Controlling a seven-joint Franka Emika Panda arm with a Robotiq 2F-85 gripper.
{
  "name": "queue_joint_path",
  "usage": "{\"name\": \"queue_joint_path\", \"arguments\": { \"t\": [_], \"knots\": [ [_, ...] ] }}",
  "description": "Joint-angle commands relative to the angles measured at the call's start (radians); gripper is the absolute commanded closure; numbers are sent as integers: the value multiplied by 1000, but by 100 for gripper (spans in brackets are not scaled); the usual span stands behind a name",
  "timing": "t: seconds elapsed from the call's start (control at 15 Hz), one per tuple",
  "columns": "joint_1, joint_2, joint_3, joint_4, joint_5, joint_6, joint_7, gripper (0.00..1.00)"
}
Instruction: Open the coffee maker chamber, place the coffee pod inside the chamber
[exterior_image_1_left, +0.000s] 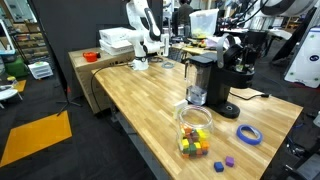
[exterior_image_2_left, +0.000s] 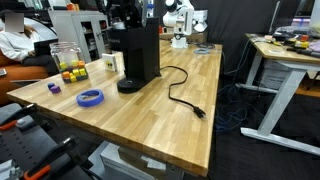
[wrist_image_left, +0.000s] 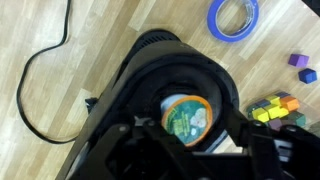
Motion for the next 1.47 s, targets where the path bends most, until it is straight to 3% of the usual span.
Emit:
{"name": "queue_joint_path", "arguments": {
  "t": [0.0, 0.07, 0.67, 1.4],
  "knots": [
    [-16, 13, 14, 24, 20, -31, -7, 5],
    [-16, 12, 15, 23, 20, -31, -6, 0],
    [-11, -30, 20, -2, 10, 0, 1, 0],
    [47, -302, 55, -168, -10, -6, 167, 0]
  ]
}}
